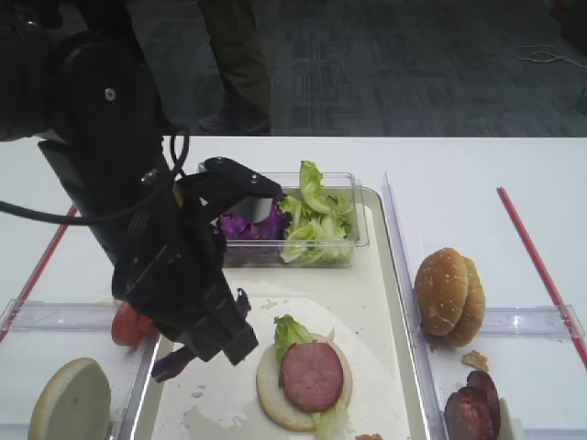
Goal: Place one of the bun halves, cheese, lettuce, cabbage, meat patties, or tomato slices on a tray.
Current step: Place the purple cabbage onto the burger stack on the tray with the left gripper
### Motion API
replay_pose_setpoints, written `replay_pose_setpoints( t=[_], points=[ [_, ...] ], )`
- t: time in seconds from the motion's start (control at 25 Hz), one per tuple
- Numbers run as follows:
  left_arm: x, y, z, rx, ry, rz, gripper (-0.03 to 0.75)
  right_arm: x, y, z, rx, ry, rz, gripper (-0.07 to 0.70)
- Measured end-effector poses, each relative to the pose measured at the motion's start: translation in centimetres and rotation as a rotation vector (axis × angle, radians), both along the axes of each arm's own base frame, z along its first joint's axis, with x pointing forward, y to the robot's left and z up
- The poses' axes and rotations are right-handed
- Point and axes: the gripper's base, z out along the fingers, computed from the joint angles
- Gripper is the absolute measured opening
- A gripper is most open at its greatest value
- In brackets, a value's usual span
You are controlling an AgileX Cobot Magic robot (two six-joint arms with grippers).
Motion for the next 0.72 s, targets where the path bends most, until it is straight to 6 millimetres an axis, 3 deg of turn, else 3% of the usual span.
replay_pose_setpoints(
  t=[0.72],
  points=[
    [-1.1, -2.8, -1.4, -0.066, 0.006, -0.319, 0.044, 0.0, 0.0, 0.0, 0.0, 0.0, 0.0, 0.438]
  ],
)
